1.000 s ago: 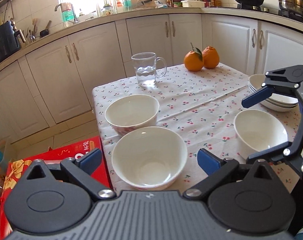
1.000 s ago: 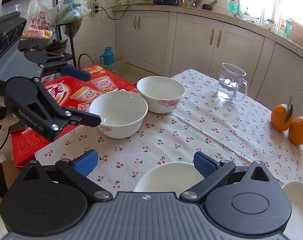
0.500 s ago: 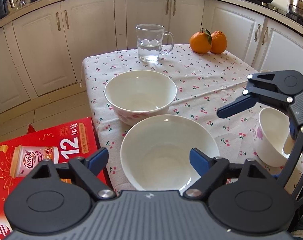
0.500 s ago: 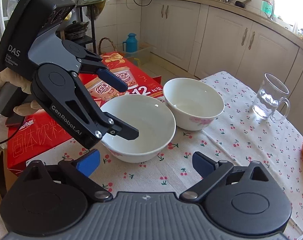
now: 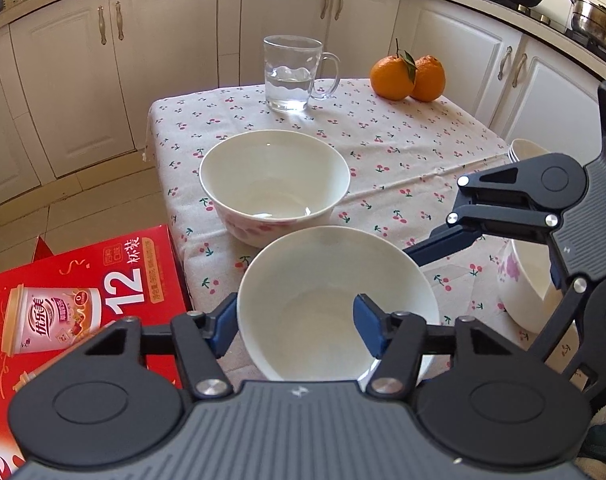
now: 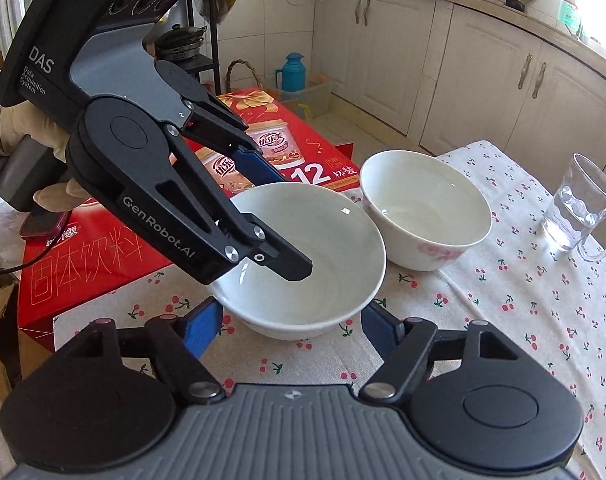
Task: Organize plates and bowls
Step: 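Grasp another white bowl with the left tool while the right tool holds its bowl, then lower the left tool's bowl into the bowl held by the right tool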
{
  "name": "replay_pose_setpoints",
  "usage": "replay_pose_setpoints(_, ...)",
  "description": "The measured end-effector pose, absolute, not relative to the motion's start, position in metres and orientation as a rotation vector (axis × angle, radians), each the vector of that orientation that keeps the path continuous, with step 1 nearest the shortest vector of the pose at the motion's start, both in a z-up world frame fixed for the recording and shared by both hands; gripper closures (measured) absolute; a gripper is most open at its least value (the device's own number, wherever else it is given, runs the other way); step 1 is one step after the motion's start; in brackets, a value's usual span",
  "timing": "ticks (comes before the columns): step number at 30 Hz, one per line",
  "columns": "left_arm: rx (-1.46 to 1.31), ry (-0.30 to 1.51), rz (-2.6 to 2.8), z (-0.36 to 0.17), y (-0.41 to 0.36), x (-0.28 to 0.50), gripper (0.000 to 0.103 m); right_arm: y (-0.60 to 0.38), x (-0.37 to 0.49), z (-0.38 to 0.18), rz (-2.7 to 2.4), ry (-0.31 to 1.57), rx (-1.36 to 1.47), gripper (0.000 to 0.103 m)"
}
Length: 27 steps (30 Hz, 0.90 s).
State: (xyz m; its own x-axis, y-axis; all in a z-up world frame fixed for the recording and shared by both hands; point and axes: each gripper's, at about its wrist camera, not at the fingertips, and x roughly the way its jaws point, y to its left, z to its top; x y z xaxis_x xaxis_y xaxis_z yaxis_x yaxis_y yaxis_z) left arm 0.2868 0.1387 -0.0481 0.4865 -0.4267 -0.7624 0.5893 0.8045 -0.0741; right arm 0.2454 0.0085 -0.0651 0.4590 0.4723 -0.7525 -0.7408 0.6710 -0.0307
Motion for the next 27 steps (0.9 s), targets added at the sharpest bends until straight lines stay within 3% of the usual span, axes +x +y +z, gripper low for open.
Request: replay_pose_setpoints(27, 0.250, 0.824, -0.651, -0.020, 0.115, 0.263, 0.044, -0.013, 0.222, -0.044, 0.747, 0.762, -0.338, 0.023)
